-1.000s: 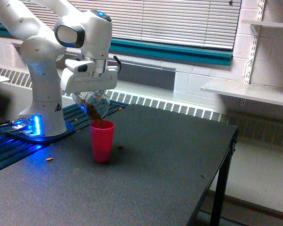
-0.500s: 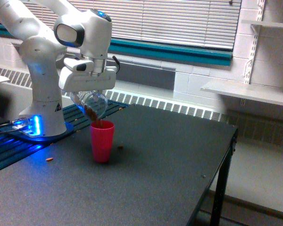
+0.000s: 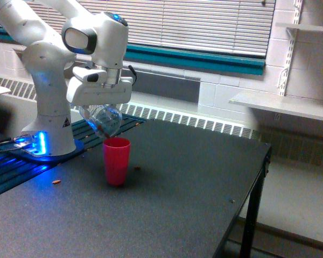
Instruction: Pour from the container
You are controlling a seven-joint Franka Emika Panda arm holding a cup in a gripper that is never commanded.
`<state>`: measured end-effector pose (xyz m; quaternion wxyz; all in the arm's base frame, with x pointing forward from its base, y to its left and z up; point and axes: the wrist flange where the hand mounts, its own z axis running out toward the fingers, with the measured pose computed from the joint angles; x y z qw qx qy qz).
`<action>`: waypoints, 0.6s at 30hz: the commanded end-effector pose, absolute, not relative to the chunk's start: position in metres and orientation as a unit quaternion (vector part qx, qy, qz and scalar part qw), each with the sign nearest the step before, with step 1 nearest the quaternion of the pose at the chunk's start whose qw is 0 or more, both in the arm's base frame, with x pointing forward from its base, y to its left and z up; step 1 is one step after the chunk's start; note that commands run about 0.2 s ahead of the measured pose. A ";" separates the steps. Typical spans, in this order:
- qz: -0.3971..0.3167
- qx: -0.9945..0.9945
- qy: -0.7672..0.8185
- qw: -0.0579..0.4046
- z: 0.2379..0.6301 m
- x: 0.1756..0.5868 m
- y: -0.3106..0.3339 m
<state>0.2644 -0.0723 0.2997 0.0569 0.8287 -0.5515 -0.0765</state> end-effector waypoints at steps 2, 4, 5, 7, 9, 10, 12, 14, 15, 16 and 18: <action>-0.087 0.834 -0.541 0.065 0.289 0.260 -0.065; -0.086 0.834 -0.541 0.065 0.289 0.261 -0.065; -0.086 0.834 -0.541 0.065 0.289 0.261 -0.065; -0.086 0.834 -0.541 0.066 0.289 0.262 -0.065; -0.086 0.835 -0.539 0.065 0.289 0.263 -0.065; -0.085 0.835 -0.539 0.065 0.289 0.263 -0.065; -0.084 0.836 -0.539 0.063 0.289 0.264 -0.065; -0.084 0.837 -0.538 0.062 0.289 0.264 -0.064; -0.084 0.837 -0.538 0.062 0.289 0.265 -0.064; -0.083 0.837 -0.538 0.061 0.289 0.265 -0.064; -0.082 0.836 -0.539 0.061 0.289 0.265 -0.064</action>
